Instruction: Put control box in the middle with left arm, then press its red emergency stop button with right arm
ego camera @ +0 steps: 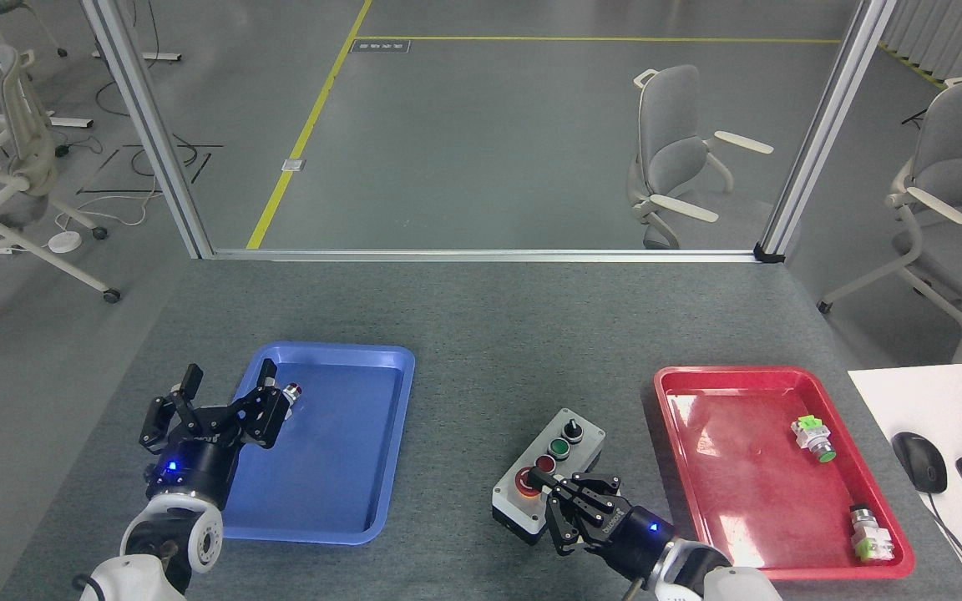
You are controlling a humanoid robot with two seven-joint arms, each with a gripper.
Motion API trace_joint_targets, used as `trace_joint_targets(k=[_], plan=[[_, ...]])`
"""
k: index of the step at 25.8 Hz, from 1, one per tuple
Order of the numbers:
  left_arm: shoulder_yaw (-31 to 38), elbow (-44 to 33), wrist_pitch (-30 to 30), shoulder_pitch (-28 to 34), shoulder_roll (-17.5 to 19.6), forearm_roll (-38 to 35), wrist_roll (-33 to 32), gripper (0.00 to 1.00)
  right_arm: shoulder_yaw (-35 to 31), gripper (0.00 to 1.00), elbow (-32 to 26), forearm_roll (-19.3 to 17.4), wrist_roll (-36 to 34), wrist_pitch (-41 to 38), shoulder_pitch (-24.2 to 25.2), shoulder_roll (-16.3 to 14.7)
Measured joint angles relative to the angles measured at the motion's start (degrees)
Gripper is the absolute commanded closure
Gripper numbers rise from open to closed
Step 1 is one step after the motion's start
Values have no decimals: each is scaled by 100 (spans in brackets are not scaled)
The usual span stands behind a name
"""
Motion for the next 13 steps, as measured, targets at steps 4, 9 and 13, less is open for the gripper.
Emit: trace_joint_targets(k=[4, 9, 13], plan=[[1, 6, -16, 93, 2, 1, -5, 1, -153, 2, -73, -650, 237, 475, -225, -19], [1, 3, -18, 137, -1, 1, 3, 1, -673, 2, -380, -1292, 172, 901, -396, -99], [-4, 9, -19, 141, -3, 0, 3, 1, -1352, 2, -628, -1401, 157, 1006, -417, -280]])
